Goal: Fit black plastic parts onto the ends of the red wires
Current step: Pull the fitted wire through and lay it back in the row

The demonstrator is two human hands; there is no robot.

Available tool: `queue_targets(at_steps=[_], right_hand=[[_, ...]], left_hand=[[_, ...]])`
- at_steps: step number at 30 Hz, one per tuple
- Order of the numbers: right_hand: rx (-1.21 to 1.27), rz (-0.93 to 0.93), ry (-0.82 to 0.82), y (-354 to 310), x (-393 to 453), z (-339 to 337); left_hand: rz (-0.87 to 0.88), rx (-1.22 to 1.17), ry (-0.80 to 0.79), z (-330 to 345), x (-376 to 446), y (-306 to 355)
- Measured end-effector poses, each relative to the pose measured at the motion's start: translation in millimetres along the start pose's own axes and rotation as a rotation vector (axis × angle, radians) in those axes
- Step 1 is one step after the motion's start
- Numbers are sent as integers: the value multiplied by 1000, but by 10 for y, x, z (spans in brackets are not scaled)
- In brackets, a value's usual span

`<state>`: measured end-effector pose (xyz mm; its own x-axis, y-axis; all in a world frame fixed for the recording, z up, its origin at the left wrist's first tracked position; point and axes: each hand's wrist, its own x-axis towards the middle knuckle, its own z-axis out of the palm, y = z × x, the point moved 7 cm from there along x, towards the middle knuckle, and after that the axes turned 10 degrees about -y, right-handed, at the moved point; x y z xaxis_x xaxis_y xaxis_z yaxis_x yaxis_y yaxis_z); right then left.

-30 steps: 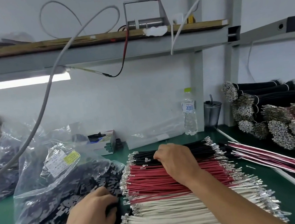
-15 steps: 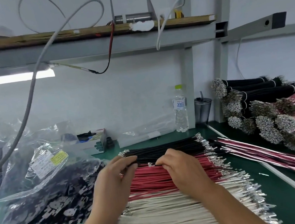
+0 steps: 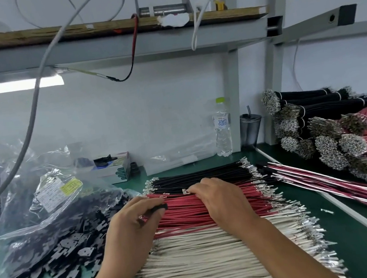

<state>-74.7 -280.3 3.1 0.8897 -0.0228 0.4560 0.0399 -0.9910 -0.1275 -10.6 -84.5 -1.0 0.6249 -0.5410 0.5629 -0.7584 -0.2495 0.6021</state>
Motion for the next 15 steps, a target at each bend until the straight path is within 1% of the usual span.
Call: queue_targets(at_steps=[3, 6, 8, 10, 12, 15], right_hand=[[-32, -11, 1, -50, 25, 19], [16, -33, 40, -87, 56, -34], [89, -34, 93, -92, 56, -90], [133, -46, 133, -89, 59, -115], [181, -56, 154, -65, 50, -118], [227, -59, 204, -24, 24, -159]], left_hand=[[-28, -3, 20, -26, -10, -1], [-32, 41, 2, -73, 20, 49], [-76, 110, -73, -72, 171, 99], [-170, 189, -203, 9, 427, 119], [-273, 158, -305, 155, 656, 111], [-337, 156, -367, 332, 869, 89]])
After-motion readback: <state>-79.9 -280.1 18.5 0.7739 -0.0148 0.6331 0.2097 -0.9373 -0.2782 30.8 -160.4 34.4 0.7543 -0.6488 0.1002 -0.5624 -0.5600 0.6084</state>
